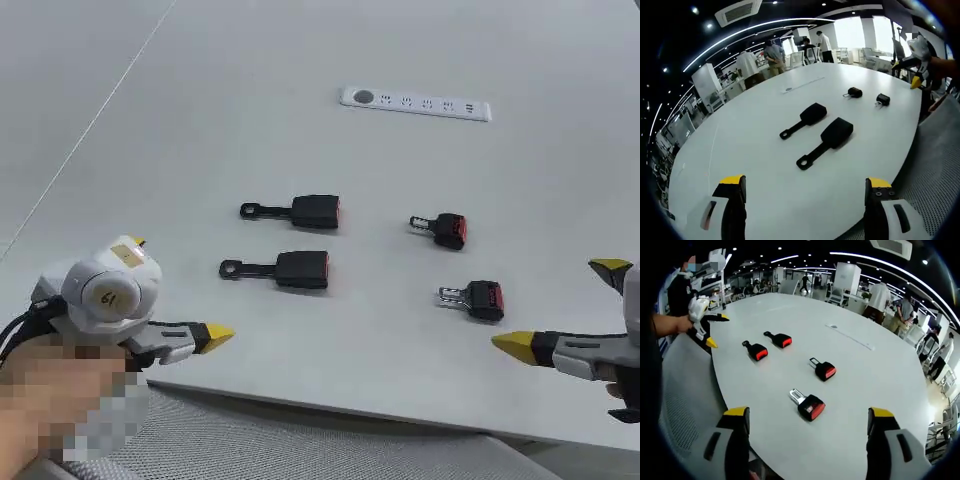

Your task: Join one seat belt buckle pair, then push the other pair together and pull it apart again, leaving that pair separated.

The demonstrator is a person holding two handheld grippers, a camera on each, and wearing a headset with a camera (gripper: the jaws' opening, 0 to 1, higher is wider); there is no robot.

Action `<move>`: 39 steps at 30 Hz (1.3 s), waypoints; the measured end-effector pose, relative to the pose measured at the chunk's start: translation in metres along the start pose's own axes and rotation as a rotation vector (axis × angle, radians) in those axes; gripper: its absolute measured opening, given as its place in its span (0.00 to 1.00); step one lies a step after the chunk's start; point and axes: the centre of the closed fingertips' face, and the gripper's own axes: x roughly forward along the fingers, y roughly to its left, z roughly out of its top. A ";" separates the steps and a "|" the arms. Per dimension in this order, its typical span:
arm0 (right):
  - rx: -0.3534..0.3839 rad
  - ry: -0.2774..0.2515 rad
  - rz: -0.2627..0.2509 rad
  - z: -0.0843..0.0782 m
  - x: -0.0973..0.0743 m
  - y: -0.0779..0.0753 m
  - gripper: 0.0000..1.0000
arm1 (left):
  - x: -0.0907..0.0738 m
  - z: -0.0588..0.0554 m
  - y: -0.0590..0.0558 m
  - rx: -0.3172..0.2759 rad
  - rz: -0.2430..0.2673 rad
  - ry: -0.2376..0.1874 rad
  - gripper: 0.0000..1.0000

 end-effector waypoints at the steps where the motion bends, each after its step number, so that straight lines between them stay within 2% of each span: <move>1: -0.001 -0.001 -0.001 0.001 0.000 0.000 0.98 | 0.000 0.000 0.000 -0.003 -0.002 0.001 1.00; 27: 0.012 0.001 0.009 -0.001 0.008 0.002 0.96 | 0.001 -0.001 0.000 -0.017 -0.006 0.004 1.00; 34: 0.012 -0.003 0.026 0.001 0.008 0.006 0.95 | 0.001 0.000 0.001 -0.018 0.002 -0.001 1.00; 36: 0.040 -0.029 0.050 0.007 0.007 0.009 0.93 | 0.001 0.001 -0.001 -0.022 -0.005 -0.005 0.98; 39: -0.009 -0.026 0.040 0.012 0.007 0.007 0.93 | 0.001 -0.001 -0.001 -0.007 -0.003 0.005 1.00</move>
